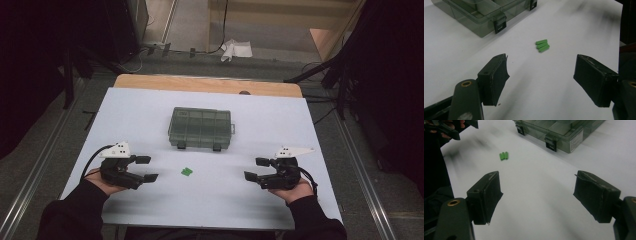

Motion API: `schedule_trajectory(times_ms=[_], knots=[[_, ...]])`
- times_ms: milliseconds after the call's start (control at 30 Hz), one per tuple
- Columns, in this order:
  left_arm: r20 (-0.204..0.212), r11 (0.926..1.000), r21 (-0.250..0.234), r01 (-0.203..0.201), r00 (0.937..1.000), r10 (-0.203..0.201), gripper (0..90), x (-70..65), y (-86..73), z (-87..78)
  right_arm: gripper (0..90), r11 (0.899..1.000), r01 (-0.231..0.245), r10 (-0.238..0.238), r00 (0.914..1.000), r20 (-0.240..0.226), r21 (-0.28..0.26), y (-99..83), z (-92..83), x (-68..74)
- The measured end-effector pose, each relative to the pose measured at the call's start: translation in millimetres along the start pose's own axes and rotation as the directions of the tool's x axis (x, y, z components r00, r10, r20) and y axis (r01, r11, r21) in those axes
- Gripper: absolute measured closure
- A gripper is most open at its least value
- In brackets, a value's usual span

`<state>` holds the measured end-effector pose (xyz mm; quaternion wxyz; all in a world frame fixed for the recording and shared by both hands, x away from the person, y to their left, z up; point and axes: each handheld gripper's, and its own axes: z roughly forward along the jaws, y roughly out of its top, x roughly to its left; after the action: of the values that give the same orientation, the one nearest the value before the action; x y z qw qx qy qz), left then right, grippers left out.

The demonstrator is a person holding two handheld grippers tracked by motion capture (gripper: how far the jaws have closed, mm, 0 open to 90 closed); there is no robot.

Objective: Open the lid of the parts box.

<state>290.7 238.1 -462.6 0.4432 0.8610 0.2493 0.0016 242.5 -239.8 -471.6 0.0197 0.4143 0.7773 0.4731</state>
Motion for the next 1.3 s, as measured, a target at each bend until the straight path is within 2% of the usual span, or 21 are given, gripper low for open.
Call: schedule_trajectory(times_ms=[200, 300, 400, 667, 767, 833, 933, 1033, 1133, 1200, 1233, 1300], knots=[[-0.015, 1.0, 0.008, 0.006, 0.9999, -0.006, 26.0, 0.3, -0.1, 0.4, 22.6, 1.0, 0.0, 0.0, 1.0, 0.0, 0.006, 0.3, 1.2, 0.4], [-0.021, 0.9996, 0.029, 0.004, 0.9998, -0.004, 26.0, 0.1, -0.3, 1.1, 22.6, 1.0, 0.01, -0.01, 0.9999, 0.009, 0.004, 0.8, 1.4, 0.9], [-0.028, 0.998, 0.058, 0.025, 0.9993, -0.023, 26.0, 1.3, -1.7, 4.3, 22.8, 1.0, 0.004, -0.004, 1.0, 0.008, 0.019, 1.1, 2.3, 0.6], [-0.034, 0.9976, 0.067, 0.021, 0.9992, -0.019, 26.1, 0.8, -1.1, 5.1, 22.9, 0.999, -0.013, 0.013, 0.9999, 0.005, 0.04, 1.0, 4.4, 0.0], [-0.026, 0.9974, 0.065, 0.03, 0.9993, -0.029, 26.1, 1.5, -0.9, 5.1, 22.9, 0.998, -0.033, 0.033, 0.9995, 0.003, 0.047, 1.4, 5.2, -0.9], [-0.019, 0.9964, 0.069, 0.049, 0.9986, -0.048, 26.1, 2.3, -0.5, 4.5, 22.9, 0.998, -0.034, 0.033, 0.9994, 0.005, 0.049, 1.7, 5.5, -1.5], [-0.02, 0.9962, 0.066, 0.057, 0.9982, -0.056, 26.1, 2.3, -0.7, 5.0, 23.2, 0.998, -0.037, 0.037, 0.9993, 0.002, 0.05, 2.0, 5.7, -1.9], [-0.025, 0.9956, 0.066, 0.067, 0.9975, -0.066, 26.2, 1.9, -0.6, 5.4, 23.2, 0.998, -0.041, 0.04, 0.9992, 0.005, 0.052, 2.3, 6.4, -2.1], [-0.04, 0.997, 0.068, 0.036, 0.9987, -0.033, 26.2, 2.5, -0.5, 4.9, 23.5, 0.998, -0.032, 0.031, 0.9994, 0.014, 0.048, 2.6, 6.3, -2.3], [-0.05, 0.9974, 0.063, 0.036, 0.9982, -0.033, 26.2, 2.4, -0.4, 5.2, 24.0, 0.998, -0.034, 0.033, 0.9993, 0.015, 0.047, 2.8, 6.2, -2.5], [-0.067, 0.9961, 0.071, 0.051, 0.9966, -0.047, 26.3, 3.3, 0.6, 5.1, 24.3, 0.998, -0.035, 0.034, 0.9992, 0.019, 0.047, 3.0, 6.3, -2.8], [-0.068, 0.9959, 0.069, 0.058, 0.9962, -0.054, 26.3, 4.6, 0.6, 5.7, 24.5, 0.998, -0.041, 0.04, 0.9989, 0.024, 0.046, 3.4, 7.0, -3.5]])
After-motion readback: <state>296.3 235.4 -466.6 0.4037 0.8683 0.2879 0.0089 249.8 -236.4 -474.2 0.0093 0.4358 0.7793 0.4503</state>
